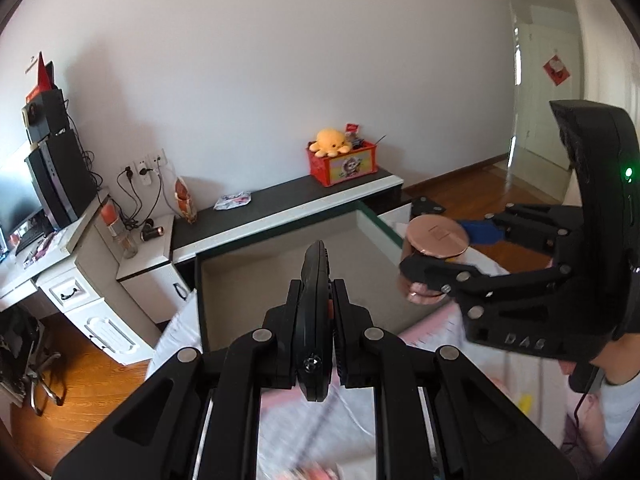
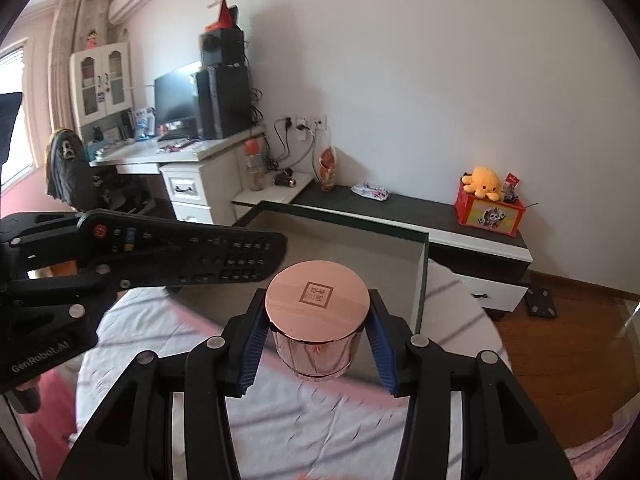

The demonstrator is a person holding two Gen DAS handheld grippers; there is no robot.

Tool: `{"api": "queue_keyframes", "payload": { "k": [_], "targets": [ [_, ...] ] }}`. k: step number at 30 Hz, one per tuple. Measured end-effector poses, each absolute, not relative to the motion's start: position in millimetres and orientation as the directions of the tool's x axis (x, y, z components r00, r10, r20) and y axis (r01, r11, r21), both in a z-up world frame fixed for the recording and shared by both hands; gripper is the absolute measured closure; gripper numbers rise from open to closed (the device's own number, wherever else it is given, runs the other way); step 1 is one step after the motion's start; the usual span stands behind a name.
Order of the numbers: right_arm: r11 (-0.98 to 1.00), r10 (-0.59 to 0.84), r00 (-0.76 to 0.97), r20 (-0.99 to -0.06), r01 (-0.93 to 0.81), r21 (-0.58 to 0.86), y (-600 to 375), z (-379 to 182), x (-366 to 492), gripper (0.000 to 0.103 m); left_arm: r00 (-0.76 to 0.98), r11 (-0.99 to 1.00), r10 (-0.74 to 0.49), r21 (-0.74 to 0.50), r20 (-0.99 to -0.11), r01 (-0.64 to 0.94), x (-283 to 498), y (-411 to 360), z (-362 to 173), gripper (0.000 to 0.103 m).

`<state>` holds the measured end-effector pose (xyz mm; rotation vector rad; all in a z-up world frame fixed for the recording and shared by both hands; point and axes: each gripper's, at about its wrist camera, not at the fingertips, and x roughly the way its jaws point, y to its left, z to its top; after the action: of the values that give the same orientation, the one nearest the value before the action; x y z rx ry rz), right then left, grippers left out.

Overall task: Organize rigid objects
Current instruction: 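Carry the remote and jar into the pink box and open both tools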

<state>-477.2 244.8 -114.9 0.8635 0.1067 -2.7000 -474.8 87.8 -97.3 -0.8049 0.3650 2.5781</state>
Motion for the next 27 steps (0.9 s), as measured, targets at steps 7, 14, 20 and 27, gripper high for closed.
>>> {"api": "queue_keyframes", "payload": {
  "k": [7, 14, 20, 27],
  "targets": [
    [-0.95, -0.249, -0.698, -0.671, 0.31, 0.03, 242.3, -138.9, -558.9, 0.055, -0.719, -0.898, 0.222, 0.149, -0.659, -0.414, -555.9, 89.0, -123.5, 0.09],
    [-0.941, -0.241, -0.593, -0.768, 0.336, 0.037, 221.5, -175.5, -622.0, 0.055, -0.683, -0.915, 0.138, 0.171, -0.717, -0.364, -611.7, 82.5, -161.8, 0.09],
    [-0.938, -0.223, -0.546, -0.807, 0.345, 0.026, 208.1, -193.4, -647.0, 0.055, -0.658, -0.915, 0.103, 0.189, -0.746, -0.357, -626.2, 76.5, -187.7, 0.09],
    [-0.94, -0.201, -0.516, -0.833, 0.342, 0.015, 204.2, -202.1, -650.2, 0.055, -0.639, -0.927, 0.098, 0.164, -0.763, -0.337, -630.2, 68.9, -203.9, 0.085]
  ]
}}
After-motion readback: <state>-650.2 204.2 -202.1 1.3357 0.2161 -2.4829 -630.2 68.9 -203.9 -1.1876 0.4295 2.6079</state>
